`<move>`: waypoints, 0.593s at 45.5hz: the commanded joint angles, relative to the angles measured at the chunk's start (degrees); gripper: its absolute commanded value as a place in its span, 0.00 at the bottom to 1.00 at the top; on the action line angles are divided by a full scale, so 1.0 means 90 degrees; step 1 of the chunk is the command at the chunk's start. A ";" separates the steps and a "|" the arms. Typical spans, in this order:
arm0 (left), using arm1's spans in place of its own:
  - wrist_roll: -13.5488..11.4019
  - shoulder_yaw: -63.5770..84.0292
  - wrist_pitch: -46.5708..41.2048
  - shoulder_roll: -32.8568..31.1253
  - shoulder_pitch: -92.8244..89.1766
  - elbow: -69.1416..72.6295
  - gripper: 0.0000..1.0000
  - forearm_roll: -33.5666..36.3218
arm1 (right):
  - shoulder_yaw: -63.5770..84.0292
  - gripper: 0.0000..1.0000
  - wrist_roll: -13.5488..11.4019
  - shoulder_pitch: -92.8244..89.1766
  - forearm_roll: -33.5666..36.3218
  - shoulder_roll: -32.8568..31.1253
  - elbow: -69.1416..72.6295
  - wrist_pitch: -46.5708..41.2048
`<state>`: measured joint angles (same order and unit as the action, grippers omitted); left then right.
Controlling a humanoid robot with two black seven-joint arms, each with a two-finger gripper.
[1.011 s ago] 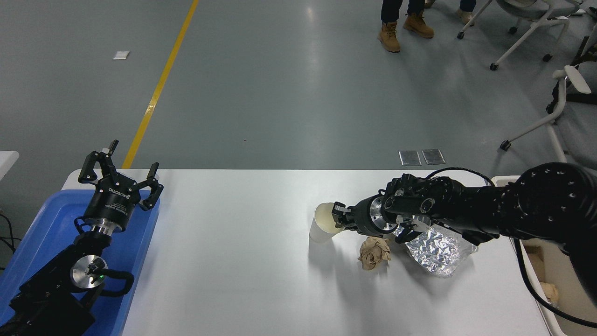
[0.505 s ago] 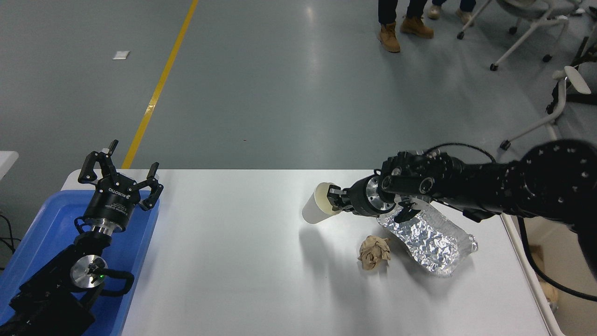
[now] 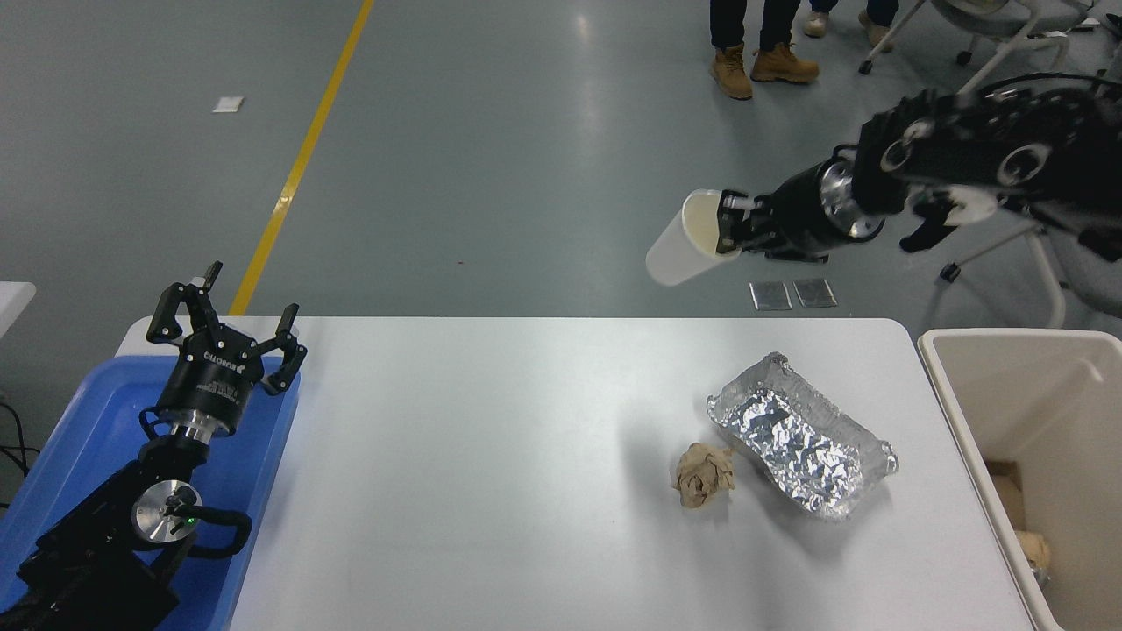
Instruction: Pick up paper cup place in dustbin
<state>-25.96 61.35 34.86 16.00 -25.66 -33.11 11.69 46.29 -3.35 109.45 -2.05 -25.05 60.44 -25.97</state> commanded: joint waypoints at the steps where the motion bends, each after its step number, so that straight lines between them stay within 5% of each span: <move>1: 0.0004 0.0000 -0.0006 0.0000 0.0000 -0.0003 0.98 0.0000 | 0.0061 0.00 0.0002 0.1051 -0.0055 -0.0800 0.0423 -0.0406; 27: -0.0006 0.0000 0.0004 0.0000 0.0000 0.0007 0.98 0.0000 | 0.0061 0.00 -0.0008 0.0263 -0.0231 -0.0752 -0.0805 -0.0425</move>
<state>-25.96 61.35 34.85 15.99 -25.66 -33.14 11.69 46.82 -3.42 117.71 -3.07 -32.02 62.06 -30.01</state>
